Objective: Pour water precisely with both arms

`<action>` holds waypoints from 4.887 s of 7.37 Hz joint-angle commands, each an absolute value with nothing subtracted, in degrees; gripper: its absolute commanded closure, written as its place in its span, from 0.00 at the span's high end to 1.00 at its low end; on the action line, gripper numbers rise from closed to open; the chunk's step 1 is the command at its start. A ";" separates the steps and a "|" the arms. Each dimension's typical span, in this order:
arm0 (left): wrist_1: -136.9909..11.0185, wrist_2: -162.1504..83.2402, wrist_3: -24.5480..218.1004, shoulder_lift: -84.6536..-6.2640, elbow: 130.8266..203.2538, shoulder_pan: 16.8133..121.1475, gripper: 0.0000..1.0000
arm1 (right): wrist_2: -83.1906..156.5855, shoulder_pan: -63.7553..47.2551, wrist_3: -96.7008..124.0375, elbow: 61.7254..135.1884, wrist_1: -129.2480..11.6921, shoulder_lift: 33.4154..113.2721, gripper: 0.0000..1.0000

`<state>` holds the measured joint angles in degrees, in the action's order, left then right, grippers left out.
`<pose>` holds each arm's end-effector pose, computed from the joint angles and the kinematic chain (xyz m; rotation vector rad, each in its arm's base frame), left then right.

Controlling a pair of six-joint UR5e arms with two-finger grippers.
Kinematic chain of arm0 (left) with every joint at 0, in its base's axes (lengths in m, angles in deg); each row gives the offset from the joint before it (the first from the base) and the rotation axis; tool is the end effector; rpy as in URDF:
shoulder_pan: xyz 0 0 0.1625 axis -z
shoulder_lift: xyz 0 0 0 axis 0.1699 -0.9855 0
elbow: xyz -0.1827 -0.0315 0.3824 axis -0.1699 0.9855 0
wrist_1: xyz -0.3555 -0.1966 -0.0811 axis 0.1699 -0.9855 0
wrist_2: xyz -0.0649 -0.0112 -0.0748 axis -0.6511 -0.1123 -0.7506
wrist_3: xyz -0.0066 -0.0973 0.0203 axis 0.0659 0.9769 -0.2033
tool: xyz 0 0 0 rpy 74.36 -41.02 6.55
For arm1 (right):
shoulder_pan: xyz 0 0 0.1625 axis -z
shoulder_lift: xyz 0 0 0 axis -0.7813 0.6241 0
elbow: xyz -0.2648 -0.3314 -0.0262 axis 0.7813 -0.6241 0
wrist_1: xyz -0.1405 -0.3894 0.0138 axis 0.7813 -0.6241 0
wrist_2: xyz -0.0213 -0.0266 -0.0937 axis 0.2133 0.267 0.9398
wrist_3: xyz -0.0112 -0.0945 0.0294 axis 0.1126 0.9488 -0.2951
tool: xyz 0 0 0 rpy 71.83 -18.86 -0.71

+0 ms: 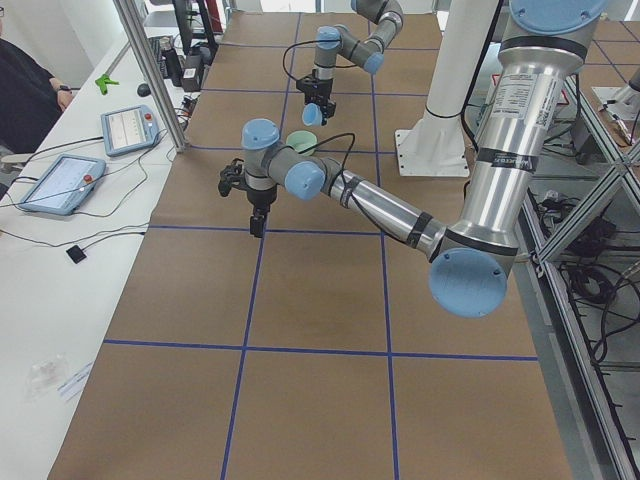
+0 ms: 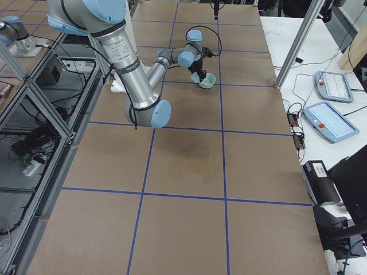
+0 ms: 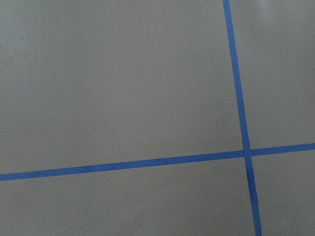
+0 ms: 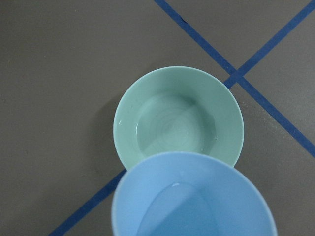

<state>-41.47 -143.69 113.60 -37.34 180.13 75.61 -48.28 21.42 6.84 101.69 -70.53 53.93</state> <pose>0.1629 -0.5465 0.4294 0.1669 0.7770 0.0429 -0.5396 -0.4292 0.2002 0.4236 -0.7829 -0.7285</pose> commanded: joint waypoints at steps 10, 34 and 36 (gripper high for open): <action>-41.72 -143.69 113.60 -36.32 180.57 75.61 1.00 | -53.75 20.89 10.48 91.69 -93.47 41.77 0.00; -41.54 -144.92 118.78 -36.68 183.38 75.18 1.00 | 19.63 28.79 -33.28 101.93 -1.67 114.10 0.00; -41.54 -144.92 118.87 -36.68 183.56 75.18 1.00 | 25.85 35.08 -37.29 100.91 -0.93 114.02 0.00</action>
